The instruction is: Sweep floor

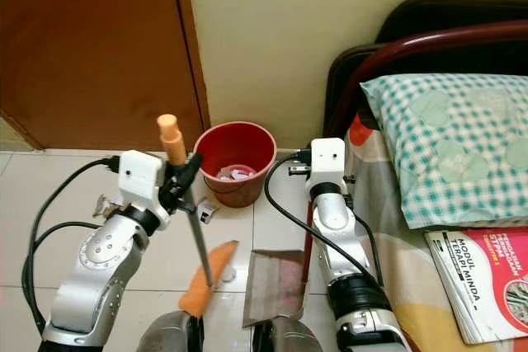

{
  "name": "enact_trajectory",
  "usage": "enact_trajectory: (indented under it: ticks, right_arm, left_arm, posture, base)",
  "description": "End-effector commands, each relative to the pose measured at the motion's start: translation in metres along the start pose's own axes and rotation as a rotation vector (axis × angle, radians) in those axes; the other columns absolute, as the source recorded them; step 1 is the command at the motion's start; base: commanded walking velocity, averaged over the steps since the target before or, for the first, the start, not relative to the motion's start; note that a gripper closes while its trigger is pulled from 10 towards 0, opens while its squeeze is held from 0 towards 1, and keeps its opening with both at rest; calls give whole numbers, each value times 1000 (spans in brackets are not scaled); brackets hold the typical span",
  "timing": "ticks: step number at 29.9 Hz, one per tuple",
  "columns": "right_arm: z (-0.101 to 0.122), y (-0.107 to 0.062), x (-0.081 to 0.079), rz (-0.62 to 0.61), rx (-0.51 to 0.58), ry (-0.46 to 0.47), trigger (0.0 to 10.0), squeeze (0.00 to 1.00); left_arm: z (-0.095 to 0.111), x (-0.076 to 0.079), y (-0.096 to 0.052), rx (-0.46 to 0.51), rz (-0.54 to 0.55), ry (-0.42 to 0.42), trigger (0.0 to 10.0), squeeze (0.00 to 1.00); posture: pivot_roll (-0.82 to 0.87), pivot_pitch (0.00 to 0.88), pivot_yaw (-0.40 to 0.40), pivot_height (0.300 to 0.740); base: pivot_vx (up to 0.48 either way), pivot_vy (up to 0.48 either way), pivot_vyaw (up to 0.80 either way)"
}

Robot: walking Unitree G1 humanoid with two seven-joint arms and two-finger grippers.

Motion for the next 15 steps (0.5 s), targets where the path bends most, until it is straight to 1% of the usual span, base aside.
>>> enact_trajectory:
  ticks: [1, 2, 4, 6, 7, 9, 10, 12, 13, 15]
  right_arm:
    - [-3, 0, -3, 2, -11, -7, 10000, 0]
    - [-3, 0, -3, 2, -11, -7, 10000, 0]
    - [-6, 0, -7, 11, -16, -9, 10000, 0]
    - [-7, -1, -10, 18, -19, -10, 10000, 0]
    - [-8, -1, -11, 22, -22, -12, 10000, 0]
    - [-9, -1, -11, 25, -25, -15, 10000, 0]
    - [-10, -1, -12, 28, -30, -16, 10000, 0]
    - [-11, 0, -12, 32, -35, -18, 10000, 0]
    - [-13, 0, -15, 41, -46, -13, 10000, 0]
    - [-14, 1, -19, 51, -56, -5, 10000, 0]
  left_arm:
    - [8, 9, 2, 32, -52, -55, 10000, 0]
    - [8, 9, 2, 32, -52, -55, 10000, 0]
    - [11, 12, 4, 48, -72, -95, 10000, 0]
    - [13, 9, 5, 61, -59, -134, 10000, 0]
    - [16, 2, 5, 73, -30, -178, 10000, 0]
    - [18, -5, 5, 87, 1, -224, 10000, 0]
    - [22, -14, 6, 108, 45, -270, 10000, 0]
    - [27, -24, 7, 132, 90, -318, 10000, 0]
    - [29, -34, 8, 151, 138, -356, 10000, 0]
    - [30, -42, 8, 160, 177, -360, 10000, 0]
  posture:
    - [78, 145, -69, 740]
    - [78, 145, -69, 740]
    - [79, 145, -66, 740]
    - [79, 145, -66, 740]
    - [78, 149, -65, 740]
    - [78, 149, -65, 740]
    - [77, 153, -66, 740]
    - [77, 153, -66, 740]
    - [77, 155, -69, 740]
    - [77, 154, -70, 740]
  base:
    - [0, 0, 0]
    - [0, 0, 0]
    - [0, 0, 0]
    - [0, 0, 0]
    - [0, 0, 0]
    - [0, 0, 0]
    - [0, 0, 0]
    - [0, 0, 0]
    - [0, 0, 0]
    - [0, 0, 0]
Point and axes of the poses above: a point about 5 cm out from each wrist's last joint towards the gripper, its own y axis pointing out of the wrist towards the gripper, its own z axis along the axis of the wrist's last joint, x = y × z, the point moved 4 cm from there along y, pointing out of the wrist towards the gripper, and after that the axes turned 2 degrees about y, right-handed, at the moved point
